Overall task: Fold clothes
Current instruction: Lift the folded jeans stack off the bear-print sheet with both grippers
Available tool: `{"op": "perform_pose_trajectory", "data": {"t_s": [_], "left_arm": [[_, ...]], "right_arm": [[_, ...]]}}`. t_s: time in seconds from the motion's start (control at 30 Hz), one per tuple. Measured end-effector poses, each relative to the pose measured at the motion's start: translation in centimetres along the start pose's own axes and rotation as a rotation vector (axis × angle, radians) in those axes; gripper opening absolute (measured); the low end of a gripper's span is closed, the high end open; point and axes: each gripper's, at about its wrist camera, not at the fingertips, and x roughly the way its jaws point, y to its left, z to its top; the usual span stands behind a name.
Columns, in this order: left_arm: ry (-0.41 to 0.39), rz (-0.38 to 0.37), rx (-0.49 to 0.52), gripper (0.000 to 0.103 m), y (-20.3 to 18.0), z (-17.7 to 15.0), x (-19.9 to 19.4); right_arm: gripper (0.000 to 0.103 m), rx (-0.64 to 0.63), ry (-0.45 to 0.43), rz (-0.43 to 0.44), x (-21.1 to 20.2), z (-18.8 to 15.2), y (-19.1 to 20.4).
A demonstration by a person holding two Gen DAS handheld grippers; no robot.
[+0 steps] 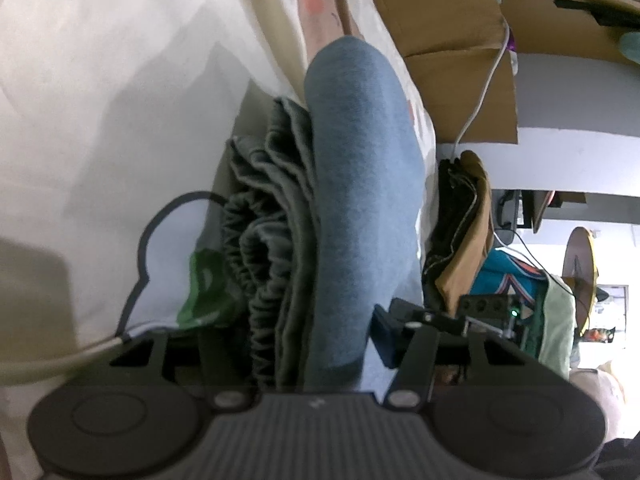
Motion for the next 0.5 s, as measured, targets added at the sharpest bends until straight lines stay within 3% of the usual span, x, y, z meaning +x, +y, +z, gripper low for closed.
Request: {"op": "perform_pose_trajectory", "data": {"t_s": [0.2, 0.5], "left_arm": [[0.003, 0.047, 0.023, 0.053, -1.3, 0.0, 0.0], [-0.017, 0.102, 0.052, 0.05, -3.1, -0.7, -2.3]], "right_arm": [[0.033, -0.052, -0.015, -0.02, -0.2, -0.1, 1.6], [0.023, -0.087, -0.046, -0.06, -1.4, -0.7, 5.0]]}}
